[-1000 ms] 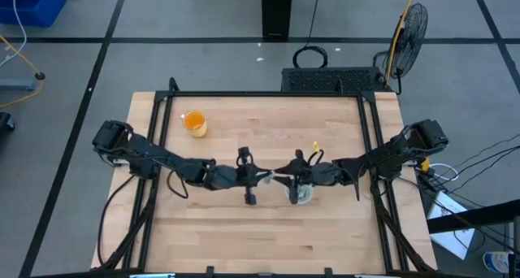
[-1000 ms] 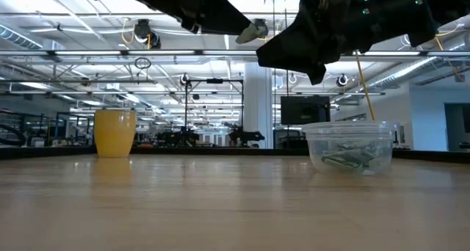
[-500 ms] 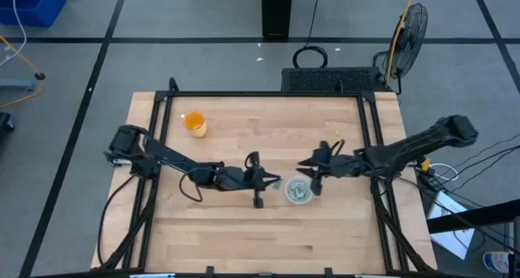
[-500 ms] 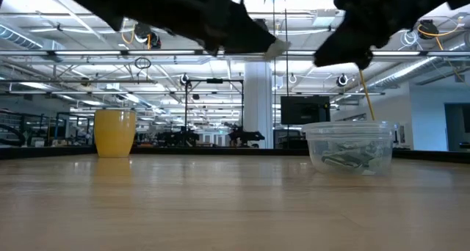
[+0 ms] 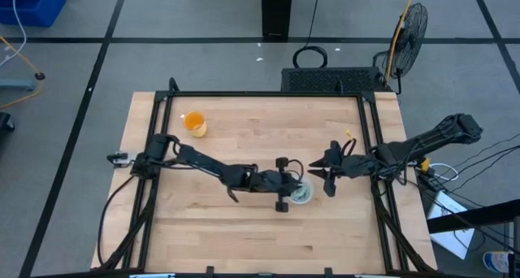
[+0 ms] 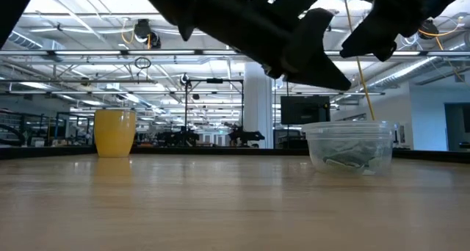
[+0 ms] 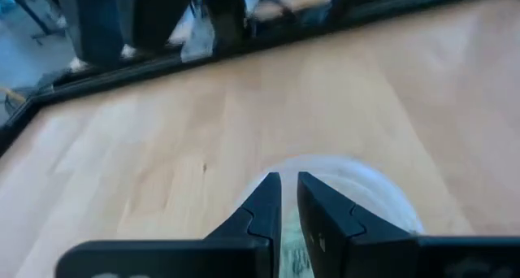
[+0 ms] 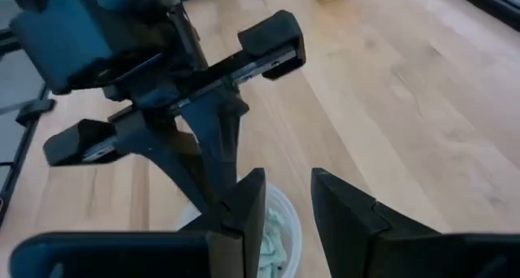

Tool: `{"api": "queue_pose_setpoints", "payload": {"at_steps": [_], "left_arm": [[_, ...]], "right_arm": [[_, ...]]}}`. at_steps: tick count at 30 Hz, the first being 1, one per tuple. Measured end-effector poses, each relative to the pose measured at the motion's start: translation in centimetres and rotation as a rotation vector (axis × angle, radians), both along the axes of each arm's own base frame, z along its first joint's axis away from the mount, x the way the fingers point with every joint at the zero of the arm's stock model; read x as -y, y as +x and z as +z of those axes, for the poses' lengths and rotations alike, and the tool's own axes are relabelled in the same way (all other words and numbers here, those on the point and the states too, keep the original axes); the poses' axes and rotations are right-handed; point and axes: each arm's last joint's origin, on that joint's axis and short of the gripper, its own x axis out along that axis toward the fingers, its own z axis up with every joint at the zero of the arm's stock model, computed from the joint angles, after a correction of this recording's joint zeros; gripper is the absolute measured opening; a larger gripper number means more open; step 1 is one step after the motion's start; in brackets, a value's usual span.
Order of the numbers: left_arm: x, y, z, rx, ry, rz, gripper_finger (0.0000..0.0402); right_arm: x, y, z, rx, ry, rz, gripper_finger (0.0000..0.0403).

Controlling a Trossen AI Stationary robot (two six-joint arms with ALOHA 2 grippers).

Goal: Pick and place Stevia / Truvia into bins
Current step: Return to Home Position

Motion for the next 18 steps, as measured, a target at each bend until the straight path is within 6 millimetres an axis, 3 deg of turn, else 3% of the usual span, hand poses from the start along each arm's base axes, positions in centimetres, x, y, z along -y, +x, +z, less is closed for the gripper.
{"api": "queue_pose_setpoints", "payload": {"at_steps": [5, 10, 14, 18], "left_arm": [[0.0, -0.1, 1.0, -0.02, 0.036, 0.012, 0.0051], [-0.4, -1.0, 4.0, 0.002, 0.12, 0.029, 0.0051], [-1.3, -4.0, 8.0, -0.102, 0.21, 0.143, 0.0051], [-2.5, -8.7, 13.4, -0.143, 0.161, 0.235, 0.0051]], "right_arm": [[0.0, -0.1, -0.3, -0.029, -0.01, 0.001, 0.0095], [0.0, -0.2, -0.2, -0.022, -0.006, 0.008, 0.0095], [0.2, -0.8, 0.4, 0.005, -0.011, 0.017, 0.0095], [0.5, -1.8, 1.4, 0.055, -0.029, 0.038, 0.0095]]}}
